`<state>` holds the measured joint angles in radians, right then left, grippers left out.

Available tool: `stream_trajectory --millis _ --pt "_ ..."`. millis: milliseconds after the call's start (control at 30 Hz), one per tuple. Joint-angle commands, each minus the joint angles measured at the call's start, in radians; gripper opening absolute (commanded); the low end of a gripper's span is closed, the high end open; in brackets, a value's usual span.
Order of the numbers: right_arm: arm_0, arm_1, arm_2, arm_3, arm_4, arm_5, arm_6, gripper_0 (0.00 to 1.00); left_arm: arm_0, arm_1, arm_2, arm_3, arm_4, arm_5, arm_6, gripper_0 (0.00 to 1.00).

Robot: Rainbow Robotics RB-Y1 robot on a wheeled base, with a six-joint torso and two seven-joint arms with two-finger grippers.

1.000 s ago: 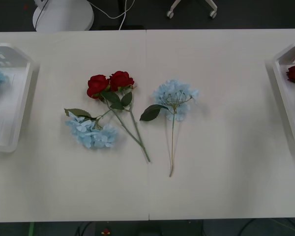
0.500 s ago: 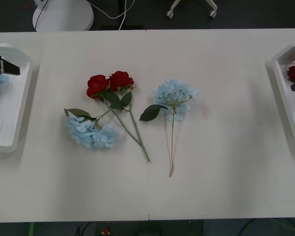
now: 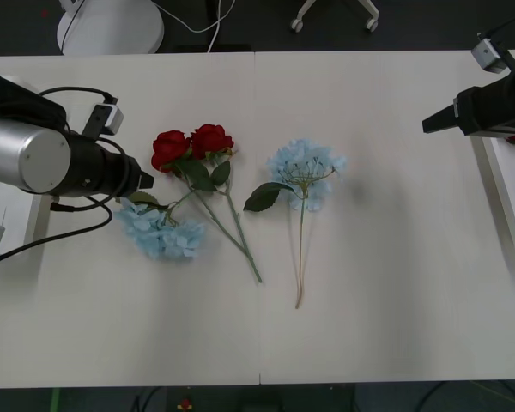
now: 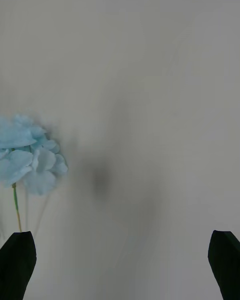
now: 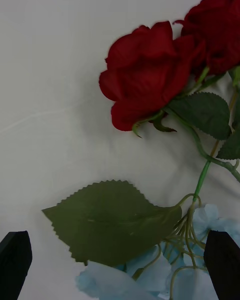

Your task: Put the red flowers into the right box and the blue flowers into the left box

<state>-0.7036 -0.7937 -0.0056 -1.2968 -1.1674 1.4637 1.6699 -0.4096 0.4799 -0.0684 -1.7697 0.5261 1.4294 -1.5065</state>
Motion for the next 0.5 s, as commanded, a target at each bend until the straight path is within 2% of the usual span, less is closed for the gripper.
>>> stream_trajectory --millis 33,133,400,500 --pt "-0.016 -0.053 0.073 -0.137 -0.037 0.003 -0.156 1.0 -0.1 -0.061 -0.048 0.136 -0.026 -0.029 -0.075 1.0" --pt "0.004 -0.053 0.131 -0.26 -0.029 -0.002 -0.302 1.0 -0.172 -0.076 -0.083 0.239 -0.043 -0.038 -0.08 1.0" --pt "0.046 -0.05 0.297 -0.495 0.069 -0.046 -0.573 1.0 -0.178 -0.104 -0.133 0.343 -0.064 -0.133 -0.149 1.0" --pt "0.047 -0.038 0.369 -0.536 0.118 -0.065 -0.67 1.0 -0.178 -0.119 -0.148 0.355 -0.075 -0.135 -0.156 1.0"
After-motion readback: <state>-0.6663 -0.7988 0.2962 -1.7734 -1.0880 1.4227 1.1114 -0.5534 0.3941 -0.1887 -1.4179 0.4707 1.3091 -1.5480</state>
